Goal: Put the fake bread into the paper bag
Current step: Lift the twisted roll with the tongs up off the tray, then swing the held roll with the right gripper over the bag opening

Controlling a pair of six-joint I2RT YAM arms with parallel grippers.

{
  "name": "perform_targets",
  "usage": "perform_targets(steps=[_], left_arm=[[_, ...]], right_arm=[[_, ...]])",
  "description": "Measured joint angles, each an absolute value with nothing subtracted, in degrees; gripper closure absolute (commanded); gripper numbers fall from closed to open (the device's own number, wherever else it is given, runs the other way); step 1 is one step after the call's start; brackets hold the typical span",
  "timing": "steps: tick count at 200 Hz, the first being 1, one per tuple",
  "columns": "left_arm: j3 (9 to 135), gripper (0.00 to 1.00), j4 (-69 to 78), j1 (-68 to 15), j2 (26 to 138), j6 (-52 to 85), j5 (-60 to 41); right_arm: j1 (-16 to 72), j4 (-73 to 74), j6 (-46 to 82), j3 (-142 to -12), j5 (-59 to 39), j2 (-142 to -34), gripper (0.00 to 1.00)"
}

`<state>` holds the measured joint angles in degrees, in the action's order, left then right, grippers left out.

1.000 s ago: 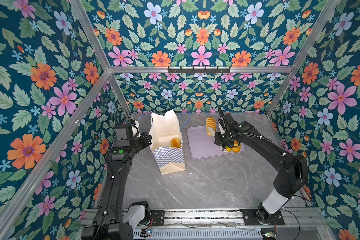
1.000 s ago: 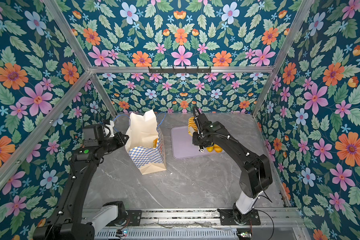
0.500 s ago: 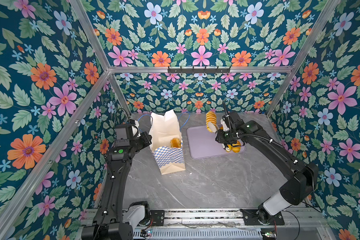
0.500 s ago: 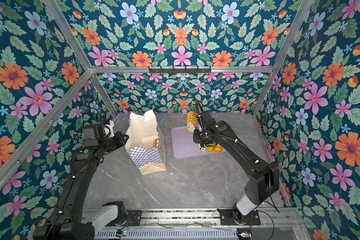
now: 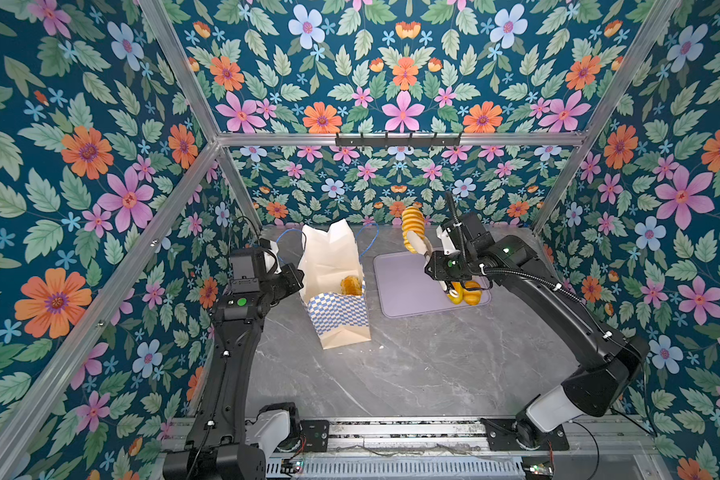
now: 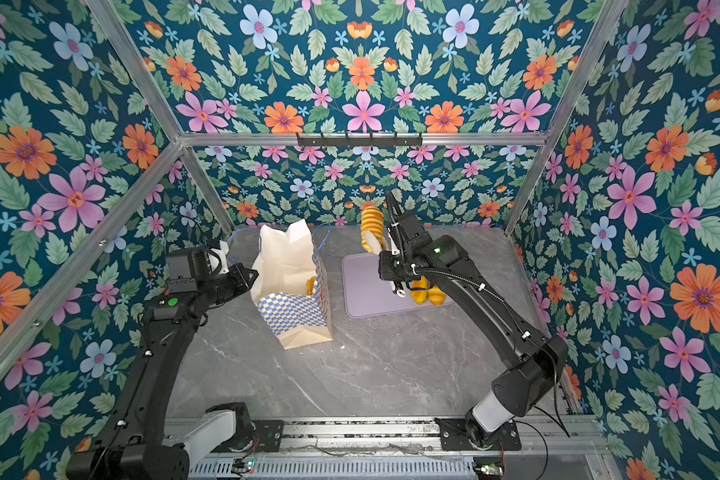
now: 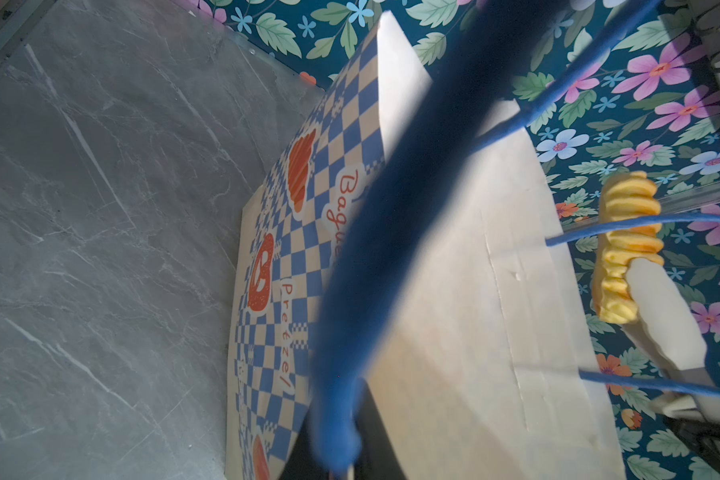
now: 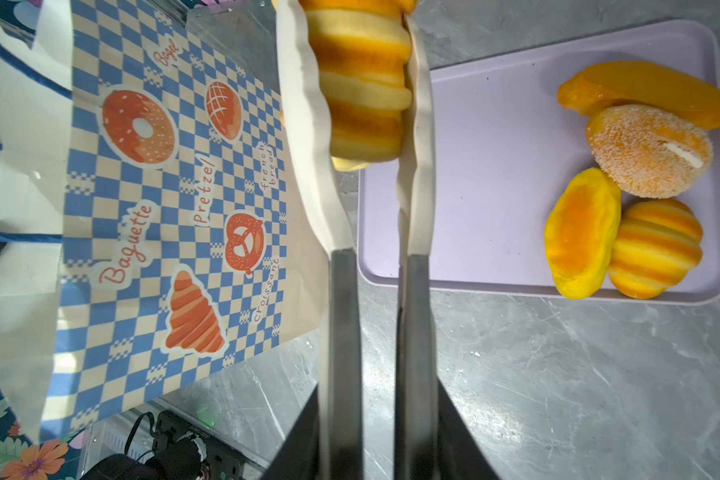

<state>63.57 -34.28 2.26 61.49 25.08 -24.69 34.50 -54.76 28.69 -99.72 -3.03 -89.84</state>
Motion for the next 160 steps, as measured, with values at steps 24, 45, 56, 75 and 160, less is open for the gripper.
perform_targets(steps=[24, 45, 56, 75, 160], left_arm=[[63.6, 0.86, -34.3, 2.3, 61.5, 25.1, -24.7], [63.6, 0.86, -34.3, 2.3, 61.3, 25.1, -24.7], [63.6, 0.86, -34.3, 2.3, 61.3, 25.1, -24.8], [63.5, 0.86, -34.3, 2.3, 61.3, 25.1, -24.8], [63.5, 0.86, -34.3, 2.2, 61.1, 25.1, -24.9]], right_arm=[[35.7, -55.7, 28.7, -101.7, -2.3, -89.9, 0.67], [36.7, -56.3, 28.7, -103.4, -2.1, -90.1, 0.67], [37.2, -56.5, 28.7, -104.3, -1.9, -90.3, 0.67], [37.9, -56.9, 28.7, -105.5, -1.7, -90.4, 0.67], [40.5, -57.9, 28.7, -109.3, -1.3, -87.7, 0.68]])
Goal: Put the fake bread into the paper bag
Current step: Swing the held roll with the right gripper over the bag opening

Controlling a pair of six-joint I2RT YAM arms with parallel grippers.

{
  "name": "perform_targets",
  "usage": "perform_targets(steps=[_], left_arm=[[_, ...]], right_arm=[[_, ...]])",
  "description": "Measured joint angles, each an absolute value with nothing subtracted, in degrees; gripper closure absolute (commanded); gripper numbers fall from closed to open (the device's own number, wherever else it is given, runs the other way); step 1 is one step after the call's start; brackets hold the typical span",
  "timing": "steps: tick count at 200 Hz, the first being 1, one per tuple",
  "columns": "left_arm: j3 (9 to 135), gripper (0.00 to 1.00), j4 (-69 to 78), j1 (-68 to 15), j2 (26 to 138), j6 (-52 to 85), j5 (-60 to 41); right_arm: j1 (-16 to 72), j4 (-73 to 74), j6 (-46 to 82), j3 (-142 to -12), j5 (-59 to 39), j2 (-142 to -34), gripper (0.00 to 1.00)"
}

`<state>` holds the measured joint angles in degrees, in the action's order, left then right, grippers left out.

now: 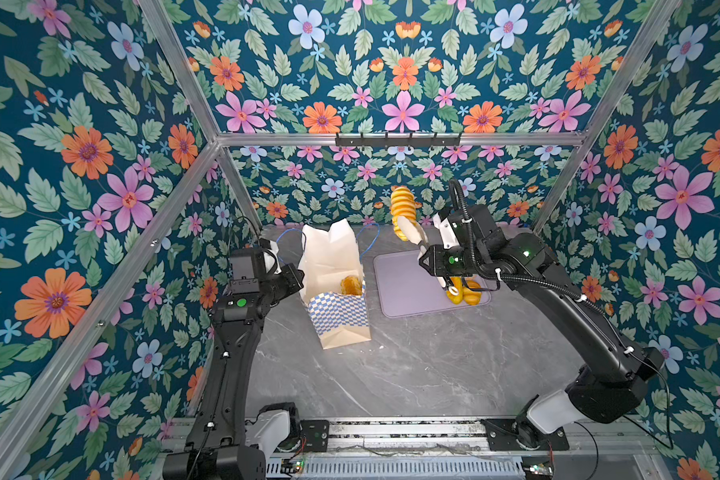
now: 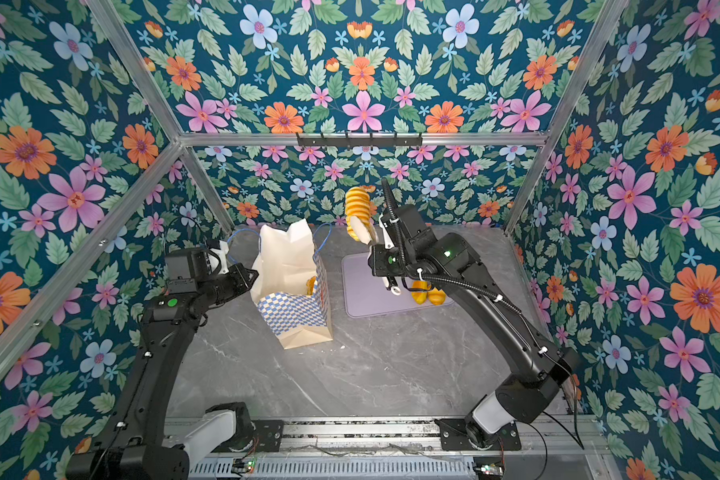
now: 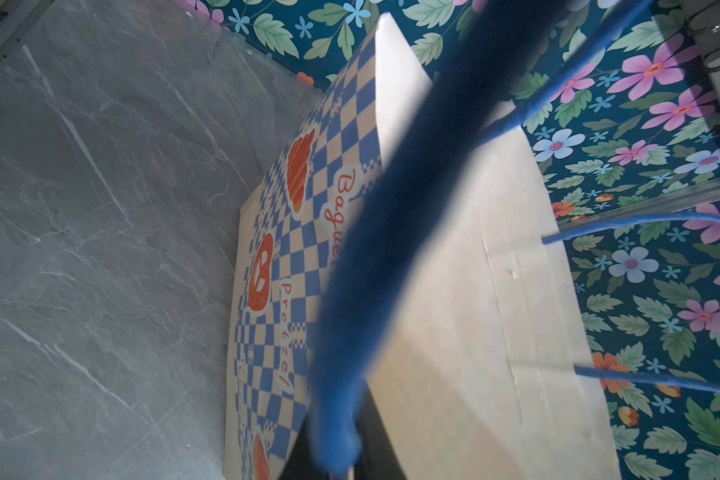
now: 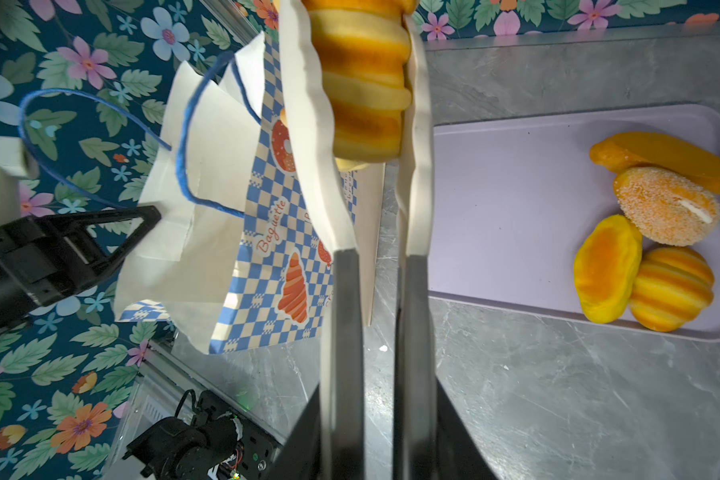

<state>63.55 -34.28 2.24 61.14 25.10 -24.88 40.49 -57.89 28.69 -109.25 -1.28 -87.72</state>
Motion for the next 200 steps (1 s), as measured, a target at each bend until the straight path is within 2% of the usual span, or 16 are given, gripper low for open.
perform_targets(steps=[86, 200], left_arm=[[63.5, 0.86, -34.3, 2.2, 60.7, 25.1, -24.9], [63.3, 0.86, -34.3, 2.2, 60.1, 25.5, -24.8]], right_arm=[[48.4, -56.7, 28.3, -115.8, -1.4, -88.9, 0.68], [57.2, -63.4, 26.3, -131.9, 0.4, -105.6, 0.68]])
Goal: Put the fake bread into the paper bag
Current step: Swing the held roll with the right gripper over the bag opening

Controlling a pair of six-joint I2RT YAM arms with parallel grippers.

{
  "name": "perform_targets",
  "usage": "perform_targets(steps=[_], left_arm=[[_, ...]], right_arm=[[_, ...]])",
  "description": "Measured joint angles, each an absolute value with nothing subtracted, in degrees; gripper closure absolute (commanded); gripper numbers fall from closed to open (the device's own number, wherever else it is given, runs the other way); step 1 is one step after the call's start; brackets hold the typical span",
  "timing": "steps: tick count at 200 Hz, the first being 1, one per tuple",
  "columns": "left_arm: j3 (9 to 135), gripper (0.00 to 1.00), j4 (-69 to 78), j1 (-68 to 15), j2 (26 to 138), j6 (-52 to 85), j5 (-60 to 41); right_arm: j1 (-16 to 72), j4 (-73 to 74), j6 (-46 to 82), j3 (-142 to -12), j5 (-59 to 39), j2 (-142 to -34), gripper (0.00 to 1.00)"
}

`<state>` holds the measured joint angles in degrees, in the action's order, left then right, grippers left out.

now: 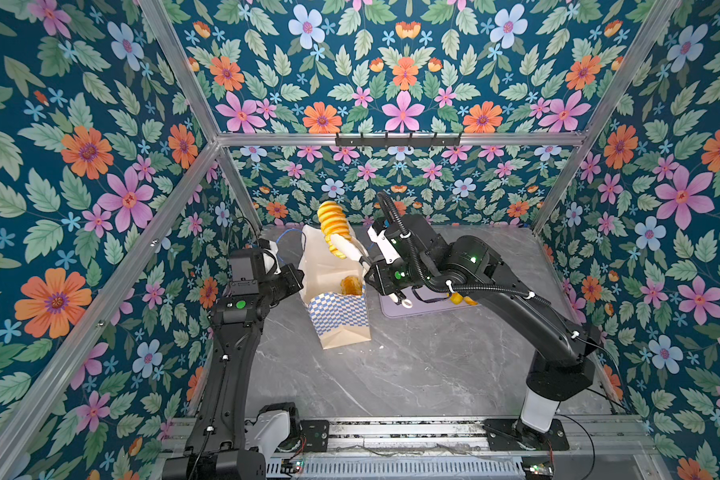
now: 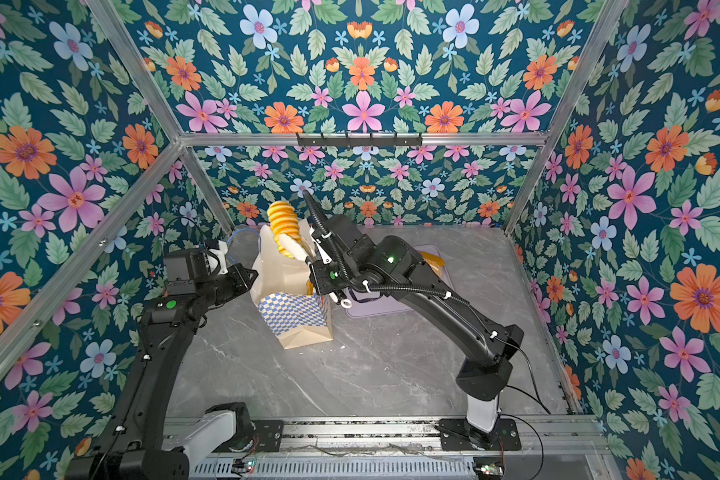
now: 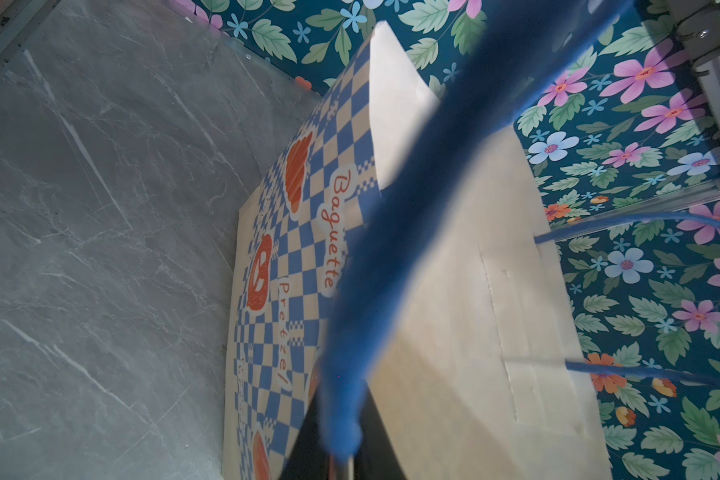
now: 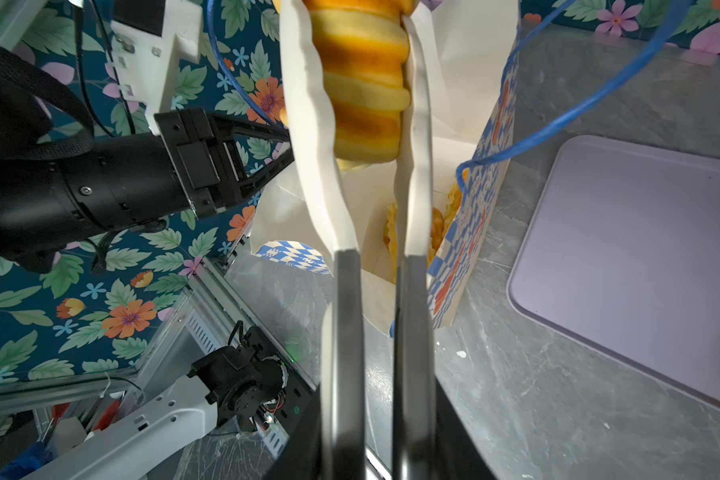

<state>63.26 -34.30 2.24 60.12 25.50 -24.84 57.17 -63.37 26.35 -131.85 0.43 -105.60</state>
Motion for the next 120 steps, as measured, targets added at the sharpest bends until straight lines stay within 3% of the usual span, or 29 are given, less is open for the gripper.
perform_targets(steps=[120], left_arm=[[63.0, 0.86, -34.1, 2.2, 60.1, 25.5, -24.8]], right_arm=[[59.4, -70.0, 24.9, -133.8, 2.4, -111.6, 0.62]])
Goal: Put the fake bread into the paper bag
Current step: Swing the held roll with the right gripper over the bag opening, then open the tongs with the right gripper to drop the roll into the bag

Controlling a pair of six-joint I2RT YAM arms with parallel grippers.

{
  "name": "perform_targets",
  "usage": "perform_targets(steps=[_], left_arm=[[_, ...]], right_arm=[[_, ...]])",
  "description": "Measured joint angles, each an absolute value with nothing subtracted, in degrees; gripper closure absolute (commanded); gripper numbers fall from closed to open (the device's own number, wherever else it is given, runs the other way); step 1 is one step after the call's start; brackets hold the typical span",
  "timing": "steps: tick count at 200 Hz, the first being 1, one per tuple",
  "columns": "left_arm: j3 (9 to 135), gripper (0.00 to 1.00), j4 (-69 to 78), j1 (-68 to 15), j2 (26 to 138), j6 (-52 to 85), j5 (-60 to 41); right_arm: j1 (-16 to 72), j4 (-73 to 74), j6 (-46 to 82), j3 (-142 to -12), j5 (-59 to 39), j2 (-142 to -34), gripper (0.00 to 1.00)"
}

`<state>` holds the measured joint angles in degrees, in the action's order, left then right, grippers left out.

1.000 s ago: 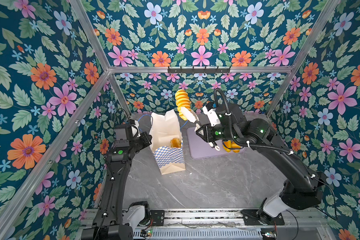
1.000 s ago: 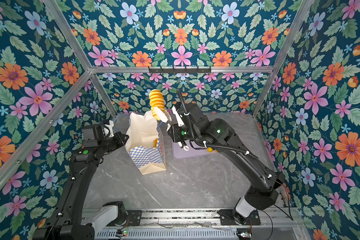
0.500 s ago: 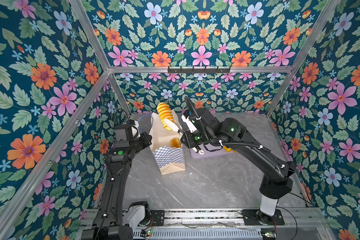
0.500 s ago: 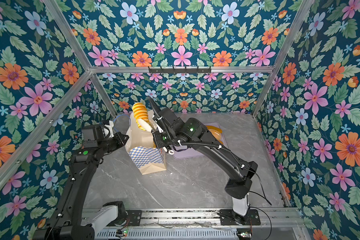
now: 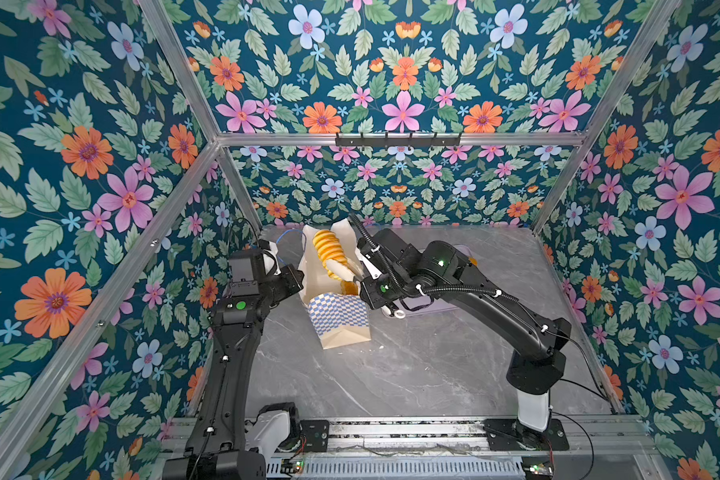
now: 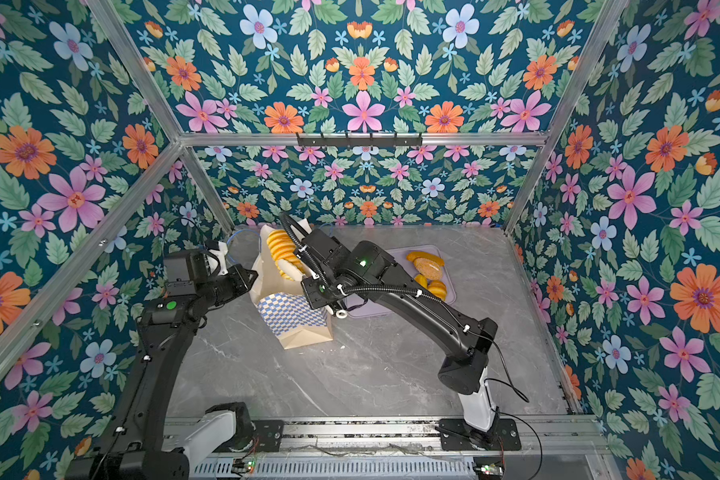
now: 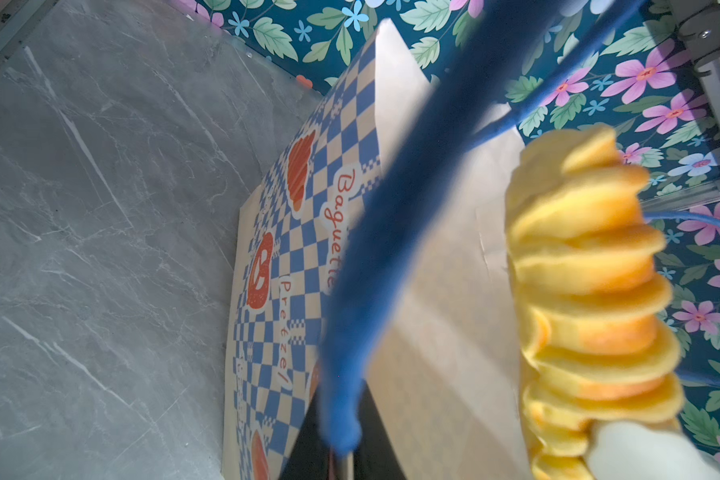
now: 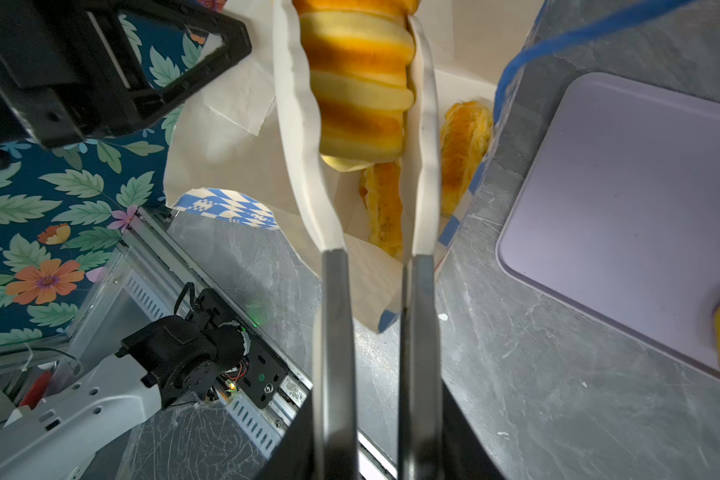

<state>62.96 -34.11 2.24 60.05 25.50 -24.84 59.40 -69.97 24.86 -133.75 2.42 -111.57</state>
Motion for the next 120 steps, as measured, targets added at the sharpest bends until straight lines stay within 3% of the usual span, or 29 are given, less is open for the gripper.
perform_targets(steps=[120], left_arm=[[62.9, 0.86, -34.1, 2.2, 60.1, 25.5, -24.8]], right_arm=[[59.5, -70.7, 23.9, -134.5, 3.6, -112.2, 0.49]])
